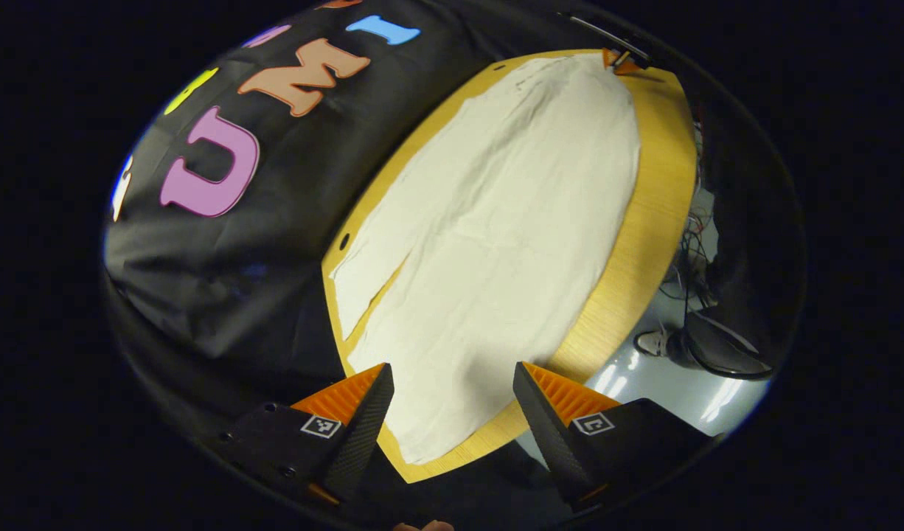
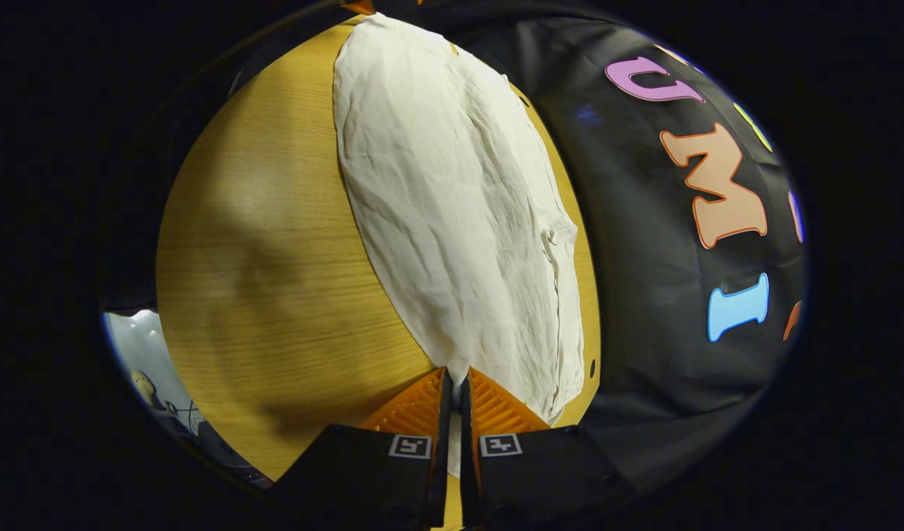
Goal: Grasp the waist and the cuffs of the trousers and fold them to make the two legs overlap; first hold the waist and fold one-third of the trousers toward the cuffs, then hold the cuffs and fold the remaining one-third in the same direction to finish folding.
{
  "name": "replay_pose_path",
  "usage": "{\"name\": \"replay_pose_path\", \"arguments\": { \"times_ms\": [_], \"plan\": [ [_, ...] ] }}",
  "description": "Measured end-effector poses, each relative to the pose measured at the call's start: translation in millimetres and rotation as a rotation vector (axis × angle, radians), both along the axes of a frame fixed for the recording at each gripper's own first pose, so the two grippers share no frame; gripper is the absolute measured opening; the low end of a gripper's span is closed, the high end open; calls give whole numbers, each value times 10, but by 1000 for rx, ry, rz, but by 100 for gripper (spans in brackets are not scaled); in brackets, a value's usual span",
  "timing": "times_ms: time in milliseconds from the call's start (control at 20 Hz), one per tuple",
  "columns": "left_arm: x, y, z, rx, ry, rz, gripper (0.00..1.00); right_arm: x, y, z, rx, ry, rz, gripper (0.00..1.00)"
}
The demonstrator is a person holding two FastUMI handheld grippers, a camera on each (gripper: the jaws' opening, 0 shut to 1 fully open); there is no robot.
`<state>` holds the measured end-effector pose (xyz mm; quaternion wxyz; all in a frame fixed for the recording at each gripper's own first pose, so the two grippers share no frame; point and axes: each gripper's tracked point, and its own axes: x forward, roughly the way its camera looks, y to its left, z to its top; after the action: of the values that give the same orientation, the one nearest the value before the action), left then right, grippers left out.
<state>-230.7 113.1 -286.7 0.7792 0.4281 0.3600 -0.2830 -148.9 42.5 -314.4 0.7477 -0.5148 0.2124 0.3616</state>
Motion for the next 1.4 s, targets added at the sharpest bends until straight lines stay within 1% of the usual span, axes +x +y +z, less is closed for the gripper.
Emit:
{"name": "replay_pose_path", "arguments": {
  "times_ms": [50,100,150,350,450,500,650,700,800,900,950,1050,1100,1150,1200,1250,1300,1350,1400],
  "plan": [
    [-64,10,-76,16,25,-14,97,-4,-2,-4,-1,-2,0,10],
    [-105,12,-142,25,40,-23,100,-1,2,-2,-2,-3,0,10],
    [-111,15,-184,37,47,-30,97,7,-9,-15,-2,-4,-2,10],
    [-87,23,-177,80,17,-58,98,7,-1,-14,-4,-7,-8,10],
    [-15,32,-197,118,1,-94,97,-3,-2,-8,-5,-13,-7,10],
    [54,51,-209,154,-14,-122,95,3,-3,-16,-6,-15,-8,10],
    [247,39,-275,282,-64,-253,90,5,-3,-18,-7,-20,-16,10],
    [296,31,-304,305,-80,-285,86,7,-7,-16,-7,-21,-18,10],
    [378,32,-325,327,-93,-297,81,4,-3,-13,-6,-25,-20,10],
    [386,46,-355,319,-70,-268,80,4,2,-19,-7,-27,-22,10],
    [386,46,-384,313,-50,-252,77,6,-2,-20,-9,-28,-23,10],
    [407,50,-471,300,2,-240,64,1,0,-17,-8,-26,-27,10],
    [370,44,-505,299,20,-240,47,3,-7,-22,-8,-26,-28,10],
    [327,48,-513,302,27,-244,39,2,0,-17,-8,-27,-28,10],
    [270,36,-528,299,42,-244,27,5,8,-11,-8,-27,-27,10],
    [237,32,-561,289,62,-232,22,-1,6,-16,-8,-27,-27,10],
    [249,33,-559,280,76,-217,10,-1,-1,-14,-6,-25,-25,10],
    [262,43,-561,277,80,-207,4,10,2,-17,-4,-22,-24,10],
    [271,43,-564,279,77,-202,0,16,4,-23,-2,-18,-25,10]
  ]
}}
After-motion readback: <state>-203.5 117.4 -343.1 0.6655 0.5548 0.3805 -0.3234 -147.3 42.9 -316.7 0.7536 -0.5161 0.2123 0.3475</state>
